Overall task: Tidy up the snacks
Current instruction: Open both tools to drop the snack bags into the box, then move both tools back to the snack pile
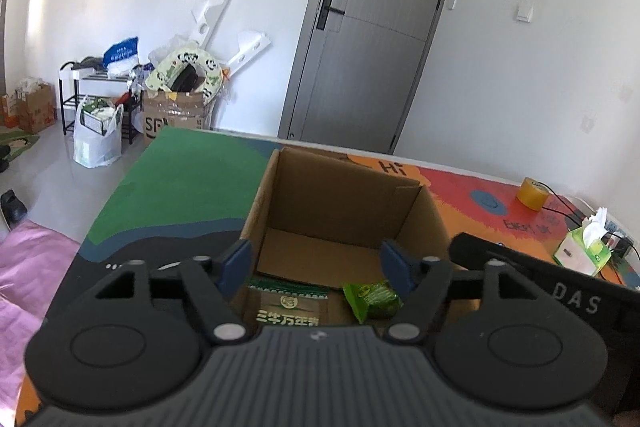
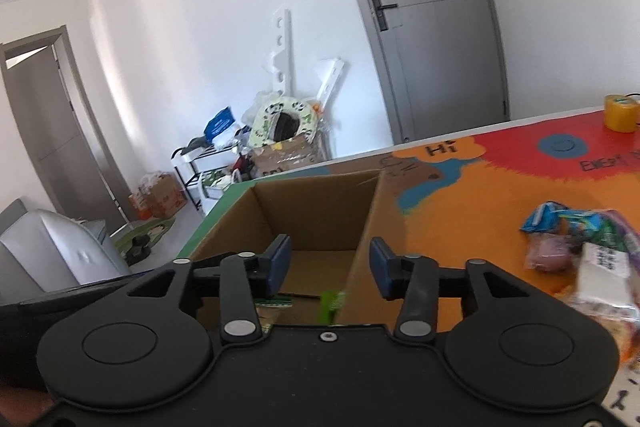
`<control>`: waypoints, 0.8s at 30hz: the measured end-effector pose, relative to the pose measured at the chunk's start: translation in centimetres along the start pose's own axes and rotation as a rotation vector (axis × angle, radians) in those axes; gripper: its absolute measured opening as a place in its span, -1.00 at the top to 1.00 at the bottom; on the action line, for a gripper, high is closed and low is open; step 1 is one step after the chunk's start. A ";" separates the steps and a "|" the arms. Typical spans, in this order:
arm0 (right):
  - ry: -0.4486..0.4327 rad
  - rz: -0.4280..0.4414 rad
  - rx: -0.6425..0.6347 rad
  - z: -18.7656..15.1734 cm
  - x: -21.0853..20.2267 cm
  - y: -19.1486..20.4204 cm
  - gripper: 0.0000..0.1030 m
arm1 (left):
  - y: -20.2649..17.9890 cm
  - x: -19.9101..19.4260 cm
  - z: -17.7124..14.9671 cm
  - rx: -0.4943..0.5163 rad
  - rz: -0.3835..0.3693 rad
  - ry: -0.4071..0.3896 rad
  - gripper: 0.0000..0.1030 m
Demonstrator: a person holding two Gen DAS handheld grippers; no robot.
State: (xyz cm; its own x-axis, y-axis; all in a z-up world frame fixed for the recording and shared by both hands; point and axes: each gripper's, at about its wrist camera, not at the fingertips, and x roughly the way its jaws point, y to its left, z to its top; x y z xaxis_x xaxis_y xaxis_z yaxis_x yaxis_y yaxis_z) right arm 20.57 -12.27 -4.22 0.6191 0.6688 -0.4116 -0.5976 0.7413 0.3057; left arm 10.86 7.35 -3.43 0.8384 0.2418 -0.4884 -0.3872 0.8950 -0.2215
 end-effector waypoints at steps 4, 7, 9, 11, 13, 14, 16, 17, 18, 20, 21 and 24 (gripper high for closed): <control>-0.014 -0.030 0.015 -0.3 -1.7 -1.3 -0.17 | -0.6 -0.6 -0.2 -0.004 0.000 -0.009 -0.51; -0.022 -0.053 0.028 -0.7 -2.9 -2.5 -0.32 | -1.2 -1.1 -0.3 -0.002 -0.004 -0.022 -0.66; -0.026 -0.071 0.036 -1.0 -3.7 -3.1 -0.38 | -1.7 -1.3 -0.4 0.003 -0.008 -0.031 -0.72; -0.028 -0.091 0.044 -1.2 -4.4 -3.9 -0.43 | -2.2 -1.6 -0.7 0.009 -0.013 -0.035 -0.75; -0.031 -0.107 0.057 -1.5 -5.2 -4.6 -0.50 | -2.7 -1.8 -1.0 0.012 -0.020 -0.036 -0.82; -0.034 -0.114 0.064 -1.7 -5.6 -5.0 -0.52 | -2.9 -1.9 -1.1 0.013 -0.023 -0.034 -0.83; -0.035 -0.133 0.077 -2.2 -6.3 -5.7 -0.58 | -3.3 -2.3 -1.5 0.019 -0.032 -0.035 -0.85; -0.035 -0.142 0.086 -2.4 -6.7 -6.1 -0.59 | -3.6 -2.4 -1.8 0.025 -0.037 -0.037 -0.85; -0.035 -0.149 0.093 -2.5 -7.0 -6.5 -0.61 | -3.9 -2.7 -2.0 0.031 -0.043 -0.038 -0.85; -0.034 -0.158 0.105 -2.8 -7.6 -7.2 -0.64 | -4.3 -3.0 -2.4 0.037 -0.054 -0.040 -0.86; -0.036 -0.163 0.110 -3.0 -7.9 -7.4 -0.69 | -4.5 -3.2 -2.5 0.036 -0.060 -0.041 -0.86; -0.051 -0.178 0.115 -3.4 -8.9 -8.2 -0.84 | -4.9 -3.6 -2.9 0.030 -0.088 -0.046 -0.87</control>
State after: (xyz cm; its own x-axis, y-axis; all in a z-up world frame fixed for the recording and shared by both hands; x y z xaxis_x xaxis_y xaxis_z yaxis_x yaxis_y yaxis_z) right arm 18.21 -24.43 -6.02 0.7364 0.5263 -0.4250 -0.4160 0.8477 0.3291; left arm 8.64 1.03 -3.02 0.8857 0.1783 -0.4287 -0.3002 0.9243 -0.2357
